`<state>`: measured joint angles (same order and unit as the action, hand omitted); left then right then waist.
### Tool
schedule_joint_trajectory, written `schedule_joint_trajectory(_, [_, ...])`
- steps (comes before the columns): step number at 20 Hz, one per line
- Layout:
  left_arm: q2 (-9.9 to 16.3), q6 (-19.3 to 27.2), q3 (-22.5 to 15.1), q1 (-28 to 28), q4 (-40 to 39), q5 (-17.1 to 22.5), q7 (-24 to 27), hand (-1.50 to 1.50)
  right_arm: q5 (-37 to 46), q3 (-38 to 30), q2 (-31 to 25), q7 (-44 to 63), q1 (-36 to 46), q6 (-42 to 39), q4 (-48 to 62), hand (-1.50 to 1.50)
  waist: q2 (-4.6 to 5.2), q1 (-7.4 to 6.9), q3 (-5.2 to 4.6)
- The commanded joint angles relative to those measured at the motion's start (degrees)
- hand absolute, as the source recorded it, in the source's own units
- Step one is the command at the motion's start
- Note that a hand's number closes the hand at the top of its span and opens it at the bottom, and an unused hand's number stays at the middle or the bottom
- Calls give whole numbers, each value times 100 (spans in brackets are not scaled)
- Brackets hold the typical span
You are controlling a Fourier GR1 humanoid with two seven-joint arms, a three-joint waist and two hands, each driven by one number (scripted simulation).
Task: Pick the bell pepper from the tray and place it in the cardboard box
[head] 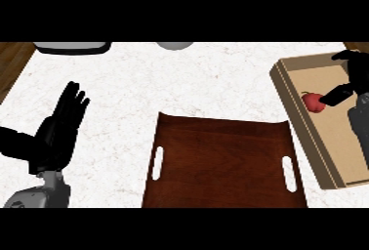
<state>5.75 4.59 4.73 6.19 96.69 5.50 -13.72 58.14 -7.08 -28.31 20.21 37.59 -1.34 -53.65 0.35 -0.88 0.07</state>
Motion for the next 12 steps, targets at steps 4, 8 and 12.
schedule_joint_trajectory(4, [20, -49, 89, -36, -189, 25, 195, 0, -579, -617, 155, -1390, -99, 1893, -260, -150, -8, 53, 4])
schedule_joint_trajectory(8, [63, -49, 119, 20, -83, 81, -3, 0, -1469, -1177, 299, -1629, -1, 1830, -616, -150, -46, 105, -2])
schedule_joint_trajectory(12, [22, 154, 138, 192, -111, -22, -129, 0, -2589, -1912, 524, -1621, 217, 1568, -641, -150, -43, 143, 3])
